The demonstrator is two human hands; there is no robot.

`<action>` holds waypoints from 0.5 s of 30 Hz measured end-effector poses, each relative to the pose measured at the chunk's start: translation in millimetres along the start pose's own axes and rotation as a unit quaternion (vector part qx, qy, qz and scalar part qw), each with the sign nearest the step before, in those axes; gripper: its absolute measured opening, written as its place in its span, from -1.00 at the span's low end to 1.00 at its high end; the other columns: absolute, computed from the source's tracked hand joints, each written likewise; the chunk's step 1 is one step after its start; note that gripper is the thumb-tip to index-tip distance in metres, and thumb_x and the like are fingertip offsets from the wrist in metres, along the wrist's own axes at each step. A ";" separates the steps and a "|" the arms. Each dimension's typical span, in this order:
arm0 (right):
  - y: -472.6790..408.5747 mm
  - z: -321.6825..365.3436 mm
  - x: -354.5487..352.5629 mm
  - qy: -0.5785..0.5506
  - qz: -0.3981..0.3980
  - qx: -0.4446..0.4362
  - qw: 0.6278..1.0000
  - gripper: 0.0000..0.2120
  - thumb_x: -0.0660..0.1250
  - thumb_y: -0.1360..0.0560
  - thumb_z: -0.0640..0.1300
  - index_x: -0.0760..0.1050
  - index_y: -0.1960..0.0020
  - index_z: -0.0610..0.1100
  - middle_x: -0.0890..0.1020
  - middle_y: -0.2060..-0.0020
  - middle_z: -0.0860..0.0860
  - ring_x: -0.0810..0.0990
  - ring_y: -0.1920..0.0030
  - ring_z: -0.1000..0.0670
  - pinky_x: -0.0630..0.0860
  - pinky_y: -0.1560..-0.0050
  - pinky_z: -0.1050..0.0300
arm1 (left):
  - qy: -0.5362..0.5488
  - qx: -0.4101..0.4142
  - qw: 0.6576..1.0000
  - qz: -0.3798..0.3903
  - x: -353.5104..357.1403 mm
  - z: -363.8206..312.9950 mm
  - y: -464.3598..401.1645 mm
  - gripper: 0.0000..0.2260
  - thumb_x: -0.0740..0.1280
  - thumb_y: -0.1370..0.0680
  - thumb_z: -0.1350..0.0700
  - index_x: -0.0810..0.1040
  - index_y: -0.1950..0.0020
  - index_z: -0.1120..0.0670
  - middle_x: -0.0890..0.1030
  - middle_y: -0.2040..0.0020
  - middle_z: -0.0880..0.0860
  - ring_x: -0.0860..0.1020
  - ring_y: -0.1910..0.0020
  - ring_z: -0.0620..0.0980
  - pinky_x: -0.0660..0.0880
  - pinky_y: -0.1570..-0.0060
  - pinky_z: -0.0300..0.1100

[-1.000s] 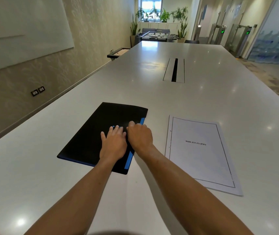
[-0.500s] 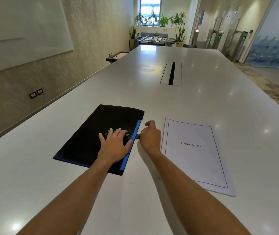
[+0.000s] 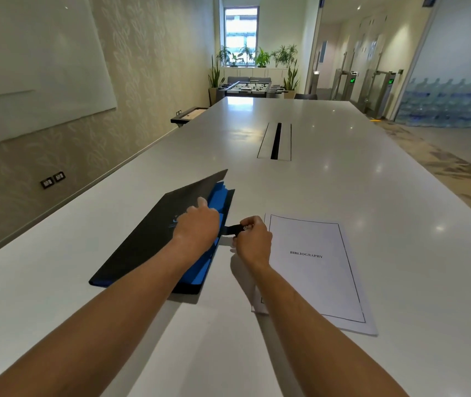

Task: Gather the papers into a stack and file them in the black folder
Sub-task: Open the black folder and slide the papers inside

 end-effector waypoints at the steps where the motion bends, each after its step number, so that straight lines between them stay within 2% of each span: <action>1: -0.9 2.0 -2.5 0.001 -0.003 -0.009 1.000 -0.76 0.19 -0.51 -0.42 0.48 -0.09 -0.19 0.60 0.09 -0.11 0.64 0.14 -0.09 0.64 0.15 0.05 | 0.000 0.006 1.000 -0.007 -3.3 0.4 -0.7 -0.76 0.26 -0.54 0.23 0.44 -0.20 0.23 0.45 -0.19 0.22 0.55 0.01 0.15 0.51 0.11 -0.07; 3: -3.3 6.7 -7.9 -0.002 -0.012 -0.024 1.000 -0.76 0.22 -0.49 -0.43 0.49 -0.07 -0.17 0.60 0.11 -0.08 0.62 0.20 -0.02 0.58 0.33 0.27 | 0.011 0.014 1.000 -0.024 -8.3 0.4 -2.1 -0.74 0.23 -0.56 0.16 0.42 -0.21 0.25 0.50 -0.14 0.21 0.58 0.04 0.15 0.43 0.21 -0.11; 5: -4.7 12.1 -11.5 -0.004 -0.019 -0.037 0.999 -0.76 0.25 -0.49 -0.42 0.50 -0.06 -0.16 0.59 0.14 -0.06 0.58 0.26 0.06 0.47 0.48 0.41 | 0.011 0.004 0.999 -0.039 -11.5 2.8 -2.2 -0.60 0.18 -0.59 -0.01 0.38 -0.27 0.27 0.49 -0.15 0.21 0.58 0.04 0.15 0.40 0.24 -0.11; 7: -5.2 17.0 -14.7 -0.005 -0.020 -0.045 0.999 -0.74 0.25 -0.48 -0.43 0.50 -0.07 -0.16 0.60 0.13 -0.06 0.59 0.23 0.02 0.48 0.42 0.39 | -0.009 -0.009 0.999 -0.034 -9.9 6.0 -2.3 -0.35 0.20 -0.53 -0.24 0.30 -0.36 0.28 0.44 -0.22 0.21 0.58 0.02 0.16 0.45 0.22 -0.08; 10: -4.8 20.5 -17.7 -0.012 -0.014 -0.048 0.999 -0.69 0.22 -0.44 -0.46 0.51 -0.06 -0.16 0.63 0.10 -0.13 0.64 0.12 -0.10 0.61 0.18 0.11 | -0.027 -0.007 0.999 -0.027 -7.3 7.7 -2.2 -0.12 0.24 -0.41 -0.39 0.18 -0.43 0.27 0.35 -0.32 0.21 0.58 -0.01 0.18 0.52 0.13 -0.02; 11: -4.9 20.5 -18.5 -0.013 -0.014 -0.051 0.999 -0.70 0.22 -0.45 -0.46 0.51 -0.07 -0.17 0.63 0.08 -0.13 0.64 0.10 -0.10 0.62 0.15 0.10 | -0.022 -0.008 0.999 -0.030 -8.2 8.5 -2.9 -0.10 0.24 -0.40 -0.40 0.17 -0.43 0.26 0.34 -0.33 0.21 0.58 -0.02 0.19 0.52 0.11 0.00; 15: -5.8 17.4 -23.6 -0.011 -0.026 -0.052 0.998 -0.74 0.23 -0.51 -0.42 0.50 -0.11 -0.16 0.62 0.01 -0.13 0.65 0.08 -0.11 0.59 0.29 0.25 | 0.014 -0.022 1.000 -0.017 -10.3 13.5 -5.7 -0.03 0.25 -0.36 -0.44 0.08 -0.48 0.22 0.26 -0.41 0.19 0.54 -0.13 0.21 0.50 0.03 0.05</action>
Point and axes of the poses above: each hand's wrist, its own y-axis away from the middle knuckle, its own x-axis out of the palm, z = x × y, the point moved 7 cm from there along -y, towards the middle knuckle
